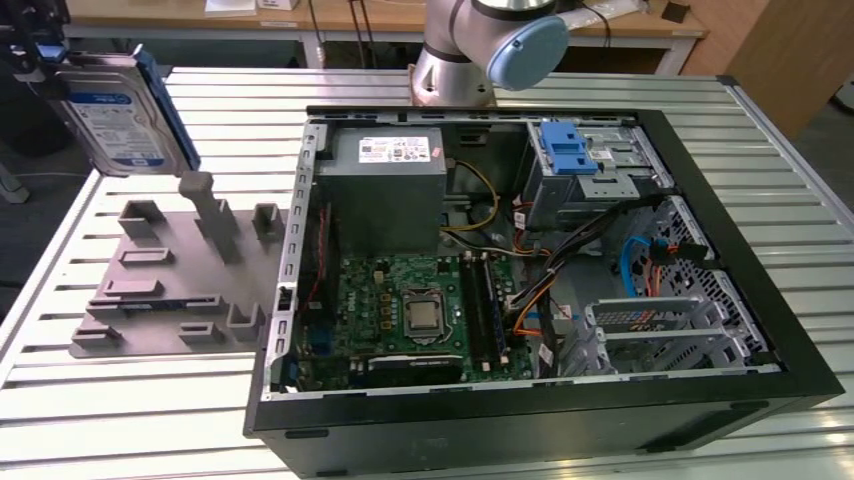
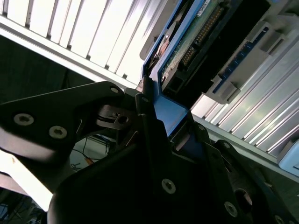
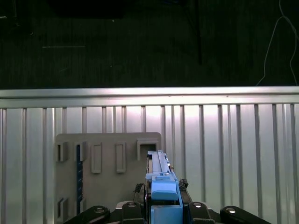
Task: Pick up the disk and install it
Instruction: 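Pick up the disk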
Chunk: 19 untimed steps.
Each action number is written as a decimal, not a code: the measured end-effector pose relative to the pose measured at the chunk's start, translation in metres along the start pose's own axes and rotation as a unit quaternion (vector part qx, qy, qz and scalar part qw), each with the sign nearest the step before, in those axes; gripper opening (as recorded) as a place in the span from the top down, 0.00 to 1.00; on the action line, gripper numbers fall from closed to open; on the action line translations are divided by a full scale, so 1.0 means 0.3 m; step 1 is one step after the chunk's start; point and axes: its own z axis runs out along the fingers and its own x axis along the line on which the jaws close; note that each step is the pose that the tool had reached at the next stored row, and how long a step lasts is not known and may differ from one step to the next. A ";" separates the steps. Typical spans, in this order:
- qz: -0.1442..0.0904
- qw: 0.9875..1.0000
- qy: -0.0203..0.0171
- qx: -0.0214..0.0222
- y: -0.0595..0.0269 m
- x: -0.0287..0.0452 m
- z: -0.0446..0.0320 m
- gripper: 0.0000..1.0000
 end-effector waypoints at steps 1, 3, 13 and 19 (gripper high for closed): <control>0.000 1.000 0.000 0.000 0.000 0.000 -0.003 0.64; 0.000 1.000 0.000 0.000 0.000 0.000 -0.010 0.64; 0.000 1.000 -0.001 0.000 0.001 -0.002 -0.046 0.64; 0.000 1.000 -0.001 0.000 0.002 -0.004 -0.074 0.64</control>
